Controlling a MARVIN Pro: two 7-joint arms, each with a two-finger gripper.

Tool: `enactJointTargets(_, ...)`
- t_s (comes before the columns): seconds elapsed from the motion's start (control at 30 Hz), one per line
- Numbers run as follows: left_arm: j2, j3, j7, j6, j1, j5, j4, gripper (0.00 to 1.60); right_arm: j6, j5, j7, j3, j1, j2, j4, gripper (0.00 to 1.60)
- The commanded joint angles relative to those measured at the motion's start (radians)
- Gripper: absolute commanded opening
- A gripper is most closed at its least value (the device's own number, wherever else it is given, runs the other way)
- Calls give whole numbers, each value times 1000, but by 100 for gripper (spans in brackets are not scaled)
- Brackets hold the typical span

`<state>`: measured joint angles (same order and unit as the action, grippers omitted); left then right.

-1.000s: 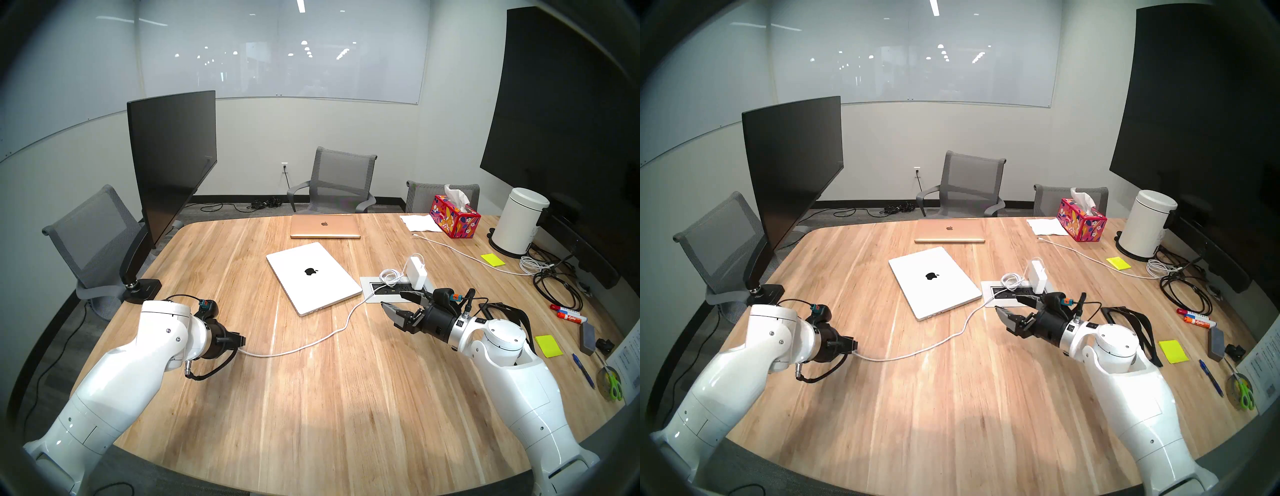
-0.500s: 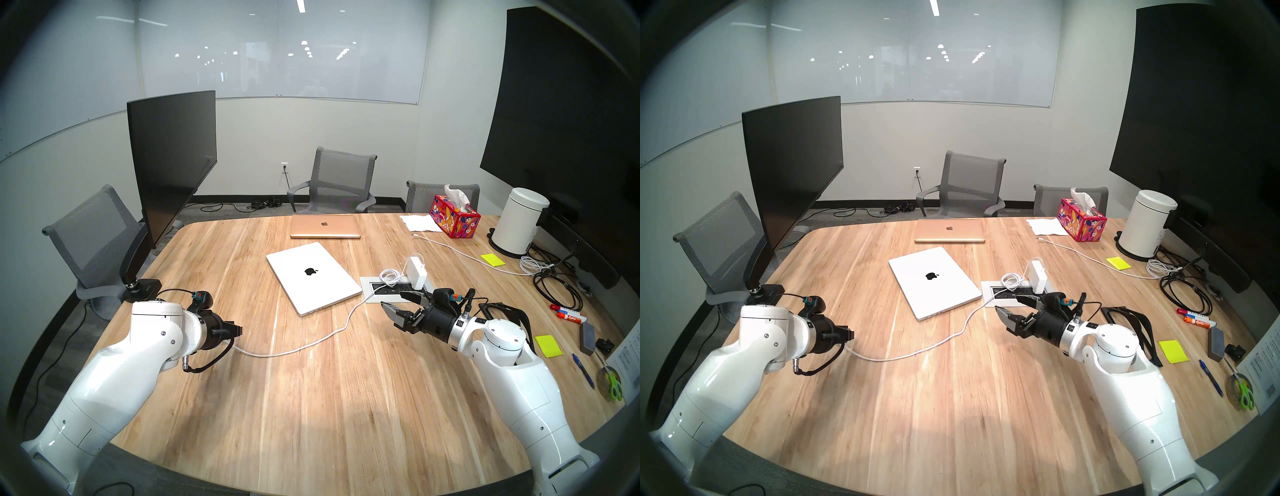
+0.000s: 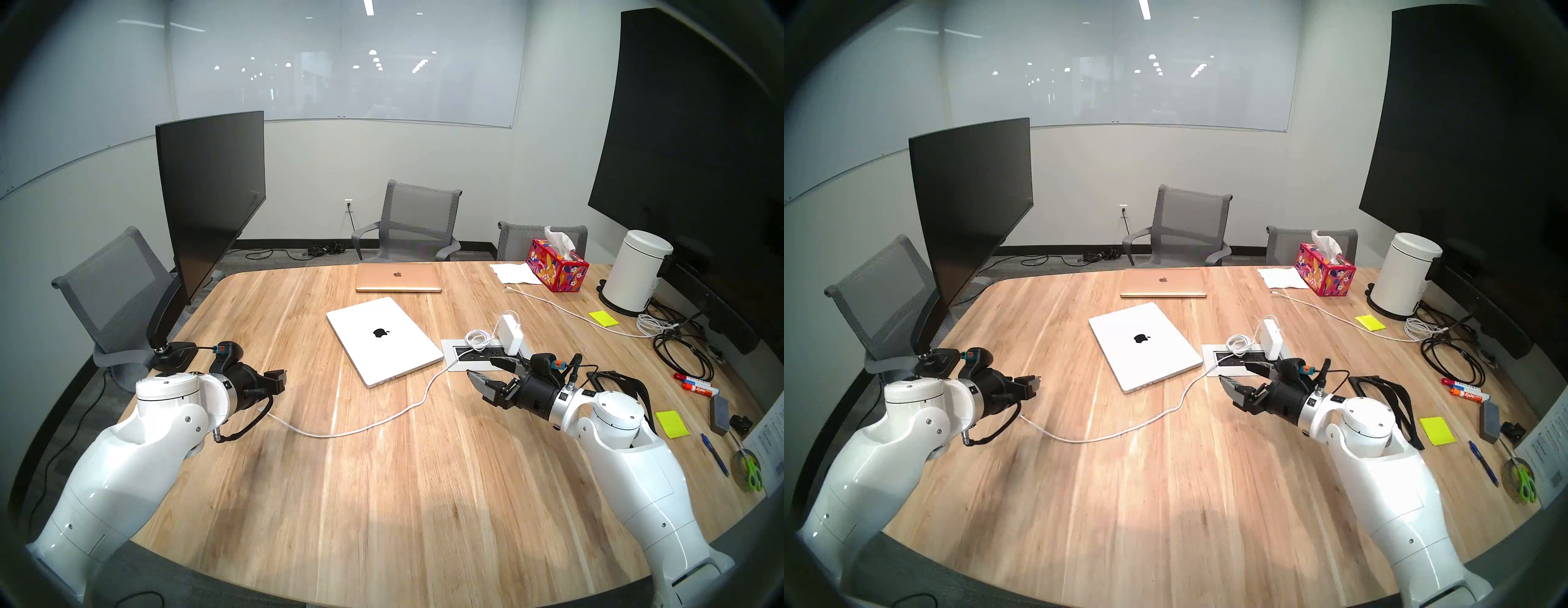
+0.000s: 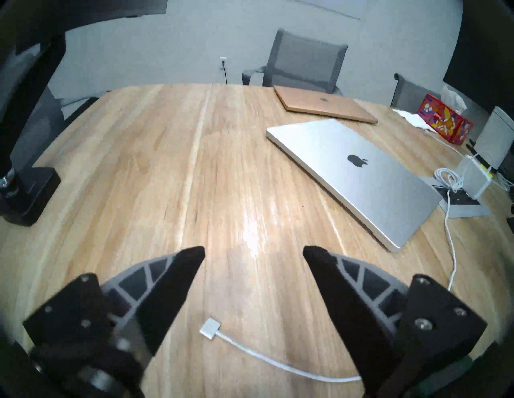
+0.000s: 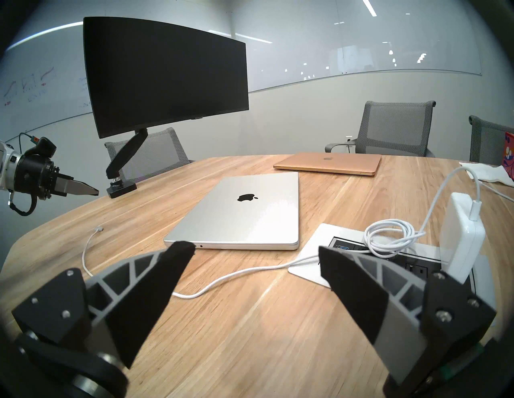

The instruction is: Unplug the charging cable from the port of the MacBook and lay it on the desk

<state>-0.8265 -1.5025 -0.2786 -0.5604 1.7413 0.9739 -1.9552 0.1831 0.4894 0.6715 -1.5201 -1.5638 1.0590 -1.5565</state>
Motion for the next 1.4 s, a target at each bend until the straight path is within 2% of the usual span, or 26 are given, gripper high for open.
enactJointTargets(0.0, 33, -38, 95, 95, 36, -43, 10, 135, 0, 2, 0, -5, 9, -2, -13, 160)
enactJointTargets(0.07, 52, -41, 150, 143, 51, -62, 22, 134, 0, 2, 0, -5, 9, -2, -13, 160)
enactJointTargets(0.2, 81, -45, 207, 192, 70, -68, 38, 141, -1, 1, 0, -5, 9, -2, -13, 160)
enactJointTargets(0.3, 99, -55, 275, 252, 86, -78, 64, 160, -1, 1, 0, -5, 10, -2, -13, 160)
enactJointTargets(0.4, 116, -62, 341, 310, 94, -83, 97, 160, -1, 1, 0, -5, 10, -2, -13, 160)
enactJointTargets(0.43, 118, -61, 332, 298, 89, -78, 99, 160, -1, 1, 0, -5, 10, -2, -13, 160)
enactJointTargets(0.47, 128, -62, 380, 344, 96, -86, 117, 160, -1, 1, 0, -5, 10, -2, -13, 160)
enactJointTargets(0.57, 145, -61, 404, 360, 95, -94, 134, 160, -1, 1, 0, -5, 10, -2, -13, 160)
enactJointTargets(0.63, 158, -60, 458, 408, 99, -99, 157, 160, -1, 1, 0, -5, 10, -2, -13, 160)
enactJointTargets(0.67, 169, -61, 532, 465, 105, -106, 184, 160, -1, 1, 0, -5, 10, -2, -13, 160)
enactJointTargets(0.7, 177, -57, 498, 442, 104, -102, 172, 160, -1, 1, 0, -5, 10, -2, -12, 160)
enactJointTargets(0.73, 177, -57, 498, 442, 104, -102, 172, 160, -1, 1, 0, -5, 10, -2, -12, 160)
enactJointTargets(0.77, 185, -57, 532, 473, 109, -106, 184, 160, -1, 1, 0, -5, 10, -2, -12, 160)
enactJointTargets(0.8, 193, -55, 522, 460, 110, -105, 177, 160, -1, 1, 0, -5, 10, -2, -12, 160)
enactJointTargets(0.87, 208, -49, 583, 515, 114, -110, 198, 160, -1, 1, 0, -5, 10, -2, -12, 160)
enactJointTargets(0.9, 211, -48, 584, 514, 114, -109, 199, 160, -1, 1, 0, -5, 10, -2, -12, 160)
enactJointTargets(1.13, 249, -26, 719, 629, 119, -103, 241, 160, 0, 1, 0, -5, 9, -2, -13, 160)
enactJointTargets(1.37, 265, 28, 849, 722, 78, -69, 320, 160, 1, 1, 0, -5, 9, -2, -14, 160)
